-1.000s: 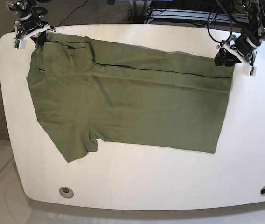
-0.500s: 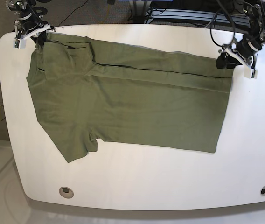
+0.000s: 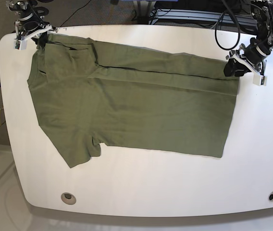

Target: Fold the T-shirt properly

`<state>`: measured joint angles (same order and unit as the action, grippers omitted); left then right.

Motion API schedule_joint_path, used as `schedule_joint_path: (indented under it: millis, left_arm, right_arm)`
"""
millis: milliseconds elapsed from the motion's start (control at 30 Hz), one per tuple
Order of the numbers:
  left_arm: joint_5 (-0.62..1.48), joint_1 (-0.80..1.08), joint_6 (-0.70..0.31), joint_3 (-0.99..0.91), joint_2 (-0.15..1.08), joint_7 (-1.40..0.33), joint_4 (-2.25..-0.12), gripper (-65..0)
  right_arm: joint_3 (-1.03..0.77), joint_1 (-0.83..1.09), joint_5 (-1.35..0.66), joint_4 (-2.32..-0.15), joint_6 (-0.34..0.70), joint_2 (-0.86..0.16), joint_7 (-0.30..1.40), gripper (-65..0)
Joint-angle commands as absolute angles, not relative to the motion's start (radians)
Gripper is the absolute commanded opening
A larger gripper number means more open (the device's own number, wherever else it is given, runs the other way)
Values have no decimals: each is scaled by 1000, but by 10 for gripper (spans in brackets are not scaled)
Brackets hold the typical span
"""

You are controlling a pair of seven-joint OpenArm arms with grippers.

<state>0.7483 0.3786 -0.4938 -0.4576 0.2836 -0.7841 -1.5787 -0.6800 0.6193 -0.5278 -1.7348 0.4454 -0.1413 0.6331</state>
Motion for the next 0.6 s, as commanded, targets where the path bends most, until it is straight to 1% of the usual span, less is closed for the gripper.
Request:
schedule_joint_path:
  millis: [0,267,567]
  left_arm:
    - [761,370,-495,-465,297,-751,-1589,-397]
    - [760,381,-484,-461,294,-713,-1575,-399]
    - [774,389,-494,-462,297,-726,-1585,-423]
  right_arm:
    - [-689,629,-538,-1754,449,-151,619,-650]
    - [-694,627,-537,-1753,449,-153,616,-650]
    - [-692,626,-534,-1750,449,-155,613,-650]
